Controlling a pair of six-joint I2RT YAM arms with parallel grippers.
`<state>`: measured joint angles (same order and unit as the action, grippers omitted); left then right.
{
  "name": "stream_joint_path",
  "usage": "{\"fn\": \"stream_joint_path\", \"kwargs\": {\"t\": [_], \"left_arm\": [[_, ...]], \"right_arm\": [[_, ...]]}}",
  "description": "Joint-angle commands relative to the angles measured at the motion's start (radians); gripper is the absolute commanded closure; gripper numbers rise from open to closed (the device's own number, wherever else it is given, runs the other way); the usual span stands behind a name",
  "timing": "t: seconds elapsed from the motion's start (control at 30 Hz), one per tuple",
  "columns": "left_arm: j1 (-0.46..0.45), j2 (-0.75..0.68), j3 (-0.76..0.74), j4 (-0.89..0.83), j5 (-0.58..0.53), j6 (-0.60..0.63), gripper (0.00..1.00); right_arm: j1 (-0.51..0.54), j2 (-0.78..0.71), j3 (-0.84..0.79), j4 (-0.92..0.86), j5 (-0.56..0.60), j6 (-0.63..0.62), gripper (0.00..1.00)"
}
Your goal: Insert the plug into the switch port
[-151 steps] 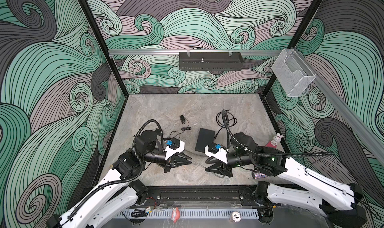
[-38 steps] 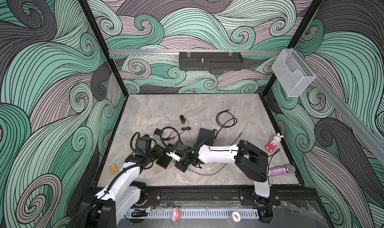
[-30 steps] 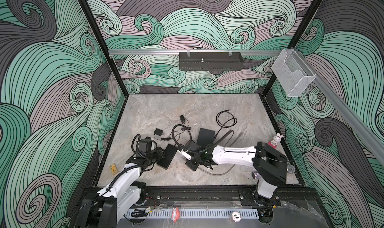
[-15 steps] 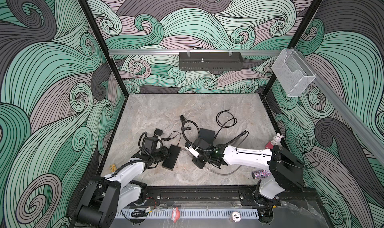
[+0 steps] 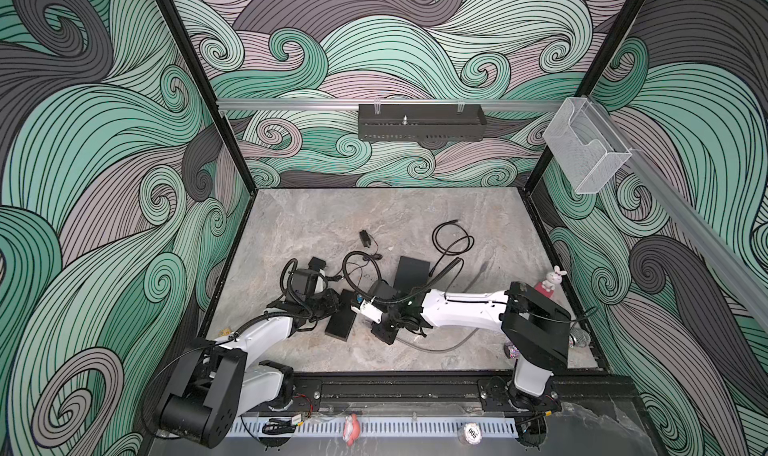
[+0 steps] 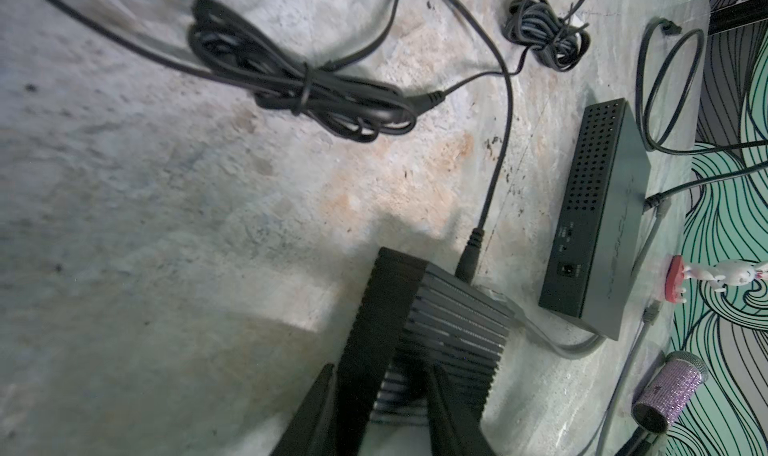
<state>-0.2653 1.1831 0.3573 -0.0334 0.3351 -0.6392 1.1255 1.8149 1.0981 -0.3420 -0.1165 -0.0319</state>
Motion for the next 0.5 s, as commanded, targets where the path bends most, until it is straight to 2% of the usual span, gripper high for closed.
{"fn": "stream_joint_path", "kwargs": {"t": [0.0,0.23,0.47], "left_arm": [[-0.007,-0.002,0.001,-0.030,0.006,0.016,0.66],[-0.007,0.055,0.032,-0.019,0.042,0.041,0.64],[-0.008,0.019,0.025,-0.083,0.011,0.021,0.64]], "right_arm": [[0.008,0.033,0.047,-0.055,-0.006,-0.063,1.00],[0.012,0.083,0.100,-0.085,-0.012,-0.105,1.00],[0.018,0.107,0.126,-0.080,-0.026,-0.099,1.00]]}}
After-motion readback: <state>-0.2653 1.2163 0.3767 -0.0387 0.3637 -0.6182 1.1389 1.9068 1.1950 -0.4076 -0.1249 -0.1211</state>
